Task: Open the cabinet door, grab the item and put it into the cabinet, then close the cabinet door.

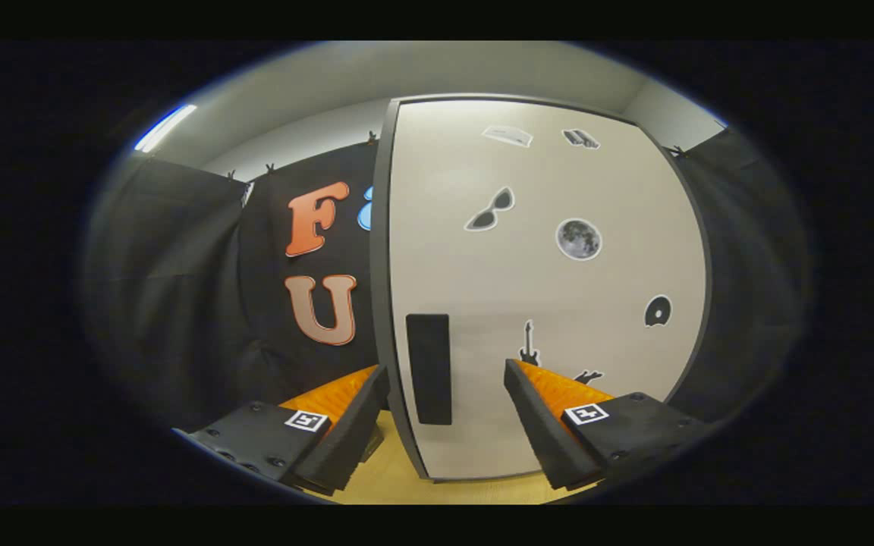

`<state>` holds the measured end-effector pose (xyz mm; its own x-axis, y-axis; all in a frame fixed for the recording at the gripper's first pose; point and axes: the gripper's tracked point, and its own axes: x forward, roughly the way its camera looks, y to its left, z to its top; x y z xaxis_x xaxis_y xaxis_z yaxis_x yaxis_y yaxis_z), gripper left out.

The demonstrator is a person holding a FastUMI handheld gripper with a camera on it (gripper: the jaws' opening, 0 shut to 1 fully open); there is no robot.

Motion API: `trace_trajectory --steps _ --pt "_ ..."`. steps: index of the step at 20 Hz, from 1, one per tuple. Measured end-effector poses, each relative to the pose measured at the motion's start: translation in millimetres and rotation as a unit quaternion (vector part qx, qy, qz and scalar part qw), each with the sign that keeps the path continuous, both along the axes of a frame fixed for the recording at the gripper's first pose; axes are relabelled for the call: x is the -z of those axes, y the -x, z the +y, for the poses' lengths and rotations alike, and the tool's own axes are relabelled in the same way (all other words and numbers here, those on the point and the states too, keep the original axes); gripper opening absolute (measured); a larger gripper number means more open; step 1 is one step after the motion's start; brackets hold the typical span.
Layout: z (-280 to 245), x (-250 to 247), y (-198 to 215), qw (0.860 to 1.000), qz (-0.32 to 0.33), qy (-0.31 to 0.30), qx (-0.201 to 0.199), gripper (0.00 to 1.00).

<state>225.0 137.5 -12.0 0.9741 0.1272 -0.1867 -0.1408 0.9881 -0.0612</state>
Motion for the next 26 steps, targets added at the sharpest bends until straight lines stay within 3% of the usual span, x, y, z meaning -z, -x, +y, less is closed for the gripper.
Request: trace_trajectory --steps 4,6,8,10,11,20,26 --pt "11 15 -22 1.000 0.012 -0.003 0.007 0.93" --pt "15 20 -29 1.000 0.014 -0.003 0.011 0.84" --pt "13 20 -33 1.000 0.004 0.006 0.028 0.72" --pt "9 14 -28 0.999 -0.003 0.016 0.044 0.47" --pt "8 16 -33 0.999 -0.003 0.009 0.043 0.40" --pt "8 14 -23 1.000 0.017 0.001 -0.002 0.31" --pt "-4 2 43 0.997 0.038 -0.018 -0.067 0.31"
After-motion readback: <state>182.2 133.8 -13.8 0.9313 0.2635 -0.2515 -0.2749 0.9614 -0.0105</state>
